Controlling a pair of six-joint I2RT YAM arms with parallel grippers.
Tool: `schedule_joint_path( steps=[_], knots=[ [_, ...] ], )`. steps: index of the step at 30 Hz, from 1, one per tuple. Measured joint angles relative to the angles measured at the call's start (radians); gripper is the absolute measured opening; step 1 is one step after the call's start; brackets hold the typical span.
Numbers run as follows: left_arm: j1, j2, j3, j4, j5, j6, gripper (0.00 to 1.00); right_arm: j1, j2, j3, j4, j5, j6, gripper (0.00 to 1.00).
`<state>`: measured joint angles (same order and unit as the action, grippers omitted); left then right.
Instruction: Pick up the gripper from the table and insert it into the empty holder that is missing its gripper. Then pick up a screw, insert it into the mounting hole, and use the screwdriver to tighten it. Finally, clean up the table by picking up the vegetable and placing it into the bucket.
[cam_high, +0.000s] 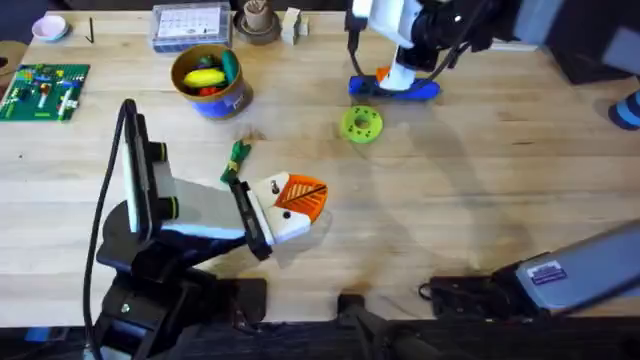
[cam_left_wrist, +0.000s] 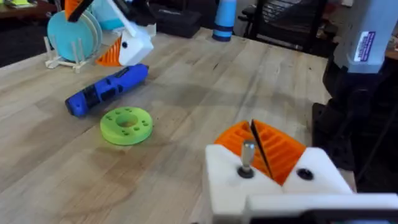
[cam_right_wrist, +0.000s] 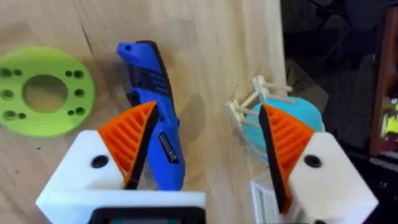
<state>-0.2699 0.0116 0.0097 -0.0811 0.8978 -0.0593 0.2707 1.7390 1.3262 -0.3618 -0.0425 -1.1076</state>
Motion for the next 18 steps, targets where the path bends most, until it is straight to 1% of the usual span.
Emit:
schedule_joint_path(
  steps=[7,12,13,15,18],
  knots=[
    [0.0,0.0,0.0,0.0,0.0,0.0,0.01,0.0,-0.207,0.0,-0.08,-0.003,0.189,0.994],
    [0.0,0.0,0.0,0.0,0.0,0.0,0.01,0.0,-0.371,0.0,-0.119,-0.022,0.403,0.994],
    [0.0,0.0,0.0,0.0,0.0,0.0,0.01,-0.001,-0.456,0.0,-0.149,-0.101,0.533,0.994],
    [0.0,0.0,0.0,0.0,0.0,0.0,0.01,-0.001,-0.489,0.0,-0.17,-0.172,0.598,0.994],
    [0.0,0.0,0.0,0.0,0.0,0.0,0.01,-0.001,-0.515,0.0,-0.202,-0.31,0.698,0.995]
  ],
)
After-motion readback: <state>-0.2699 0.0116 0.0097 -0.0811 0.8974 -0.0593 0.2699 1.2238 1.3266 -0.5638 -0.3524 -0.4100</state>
